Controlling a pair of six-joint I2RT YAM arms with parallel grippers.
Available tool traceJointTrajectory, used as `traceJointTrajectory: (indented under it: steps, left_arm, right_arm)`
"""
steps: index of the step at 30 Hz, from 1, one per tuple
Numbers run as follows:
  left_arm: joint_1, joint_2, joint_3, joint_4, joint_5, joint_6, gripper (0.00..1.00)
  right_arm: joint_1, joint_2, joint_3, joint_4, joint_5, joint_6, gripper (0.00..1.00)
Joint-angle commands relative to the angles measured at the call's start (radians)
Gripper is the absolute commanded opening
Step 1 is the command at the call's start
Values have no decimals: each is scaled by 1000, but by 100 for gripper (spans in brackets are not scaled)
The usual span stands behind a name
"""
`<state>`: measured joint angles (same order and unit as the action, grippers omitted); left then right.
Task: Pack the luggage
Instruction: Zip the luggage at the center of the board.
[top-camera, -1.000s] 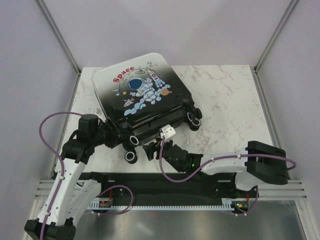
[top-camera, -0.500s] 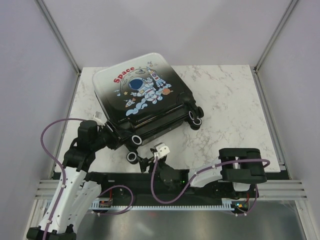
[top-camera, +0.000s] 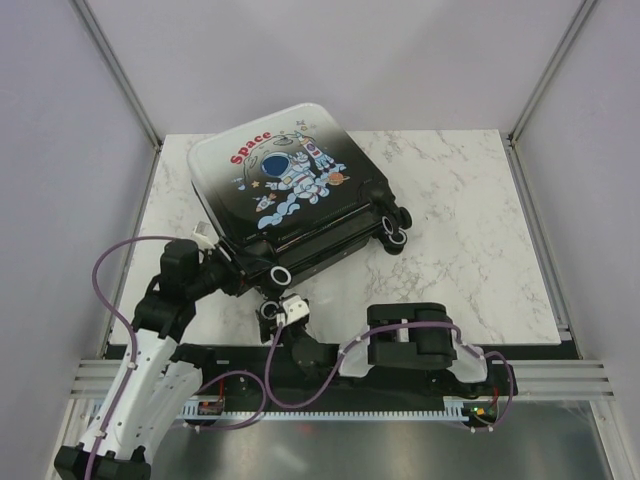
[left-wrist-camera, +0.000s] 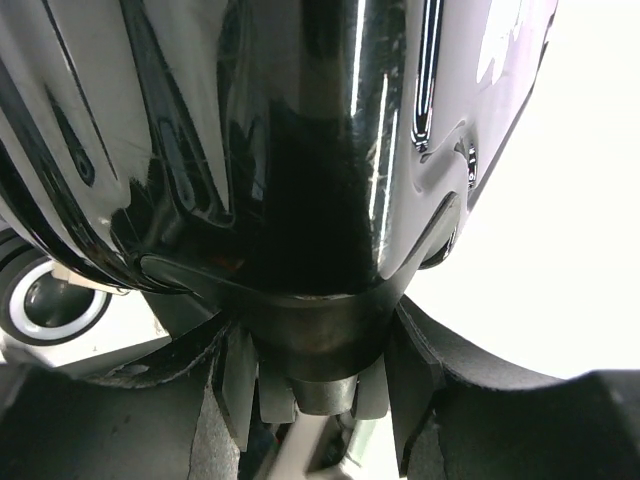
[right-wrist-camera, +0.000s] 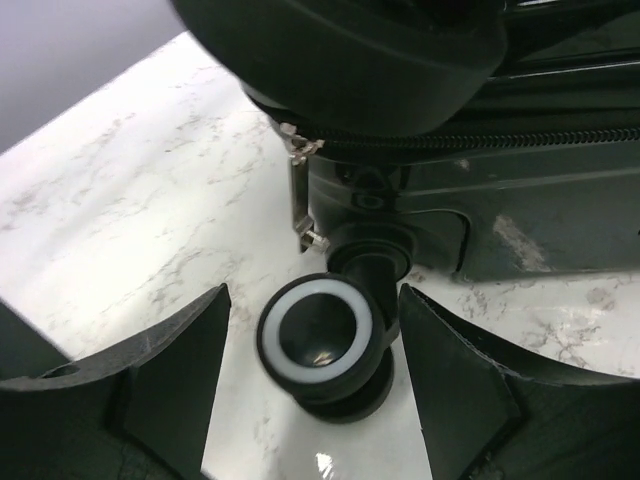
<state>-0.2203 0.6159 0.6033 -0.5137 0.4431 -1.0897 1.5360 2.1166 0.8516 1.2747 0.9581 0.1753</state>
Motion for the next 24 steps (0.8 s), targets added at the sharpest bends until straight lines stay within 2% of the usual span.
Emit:
traceJointTrajectory:
  steps: [1, 15, 19, 21, 24]
  left_arm:
    - [-5, -10, 1, 199, 55, -79, 2]
    - [-4, -34, -16, 199, 45, -151, 2]
    - [-5, -36, -14, 199, 37, -159, 2]
    - [-5, -35, -13, 199, 40, -160, 2]
    - [-4, -36, -11, 201, 45, -162, 2]
  right_arm:
    - [-45, 60, 49, 147, -9, -55, 76]
    - [-126, 190, 231, 222, -33, -158, 74]
    - [-140, 221, 273, 219, 31, -198, 71]
    - [-146, 247, 290, 233, 62, -238, 67]
    - [-157, 299, 313, 343, 112, -327, 47]
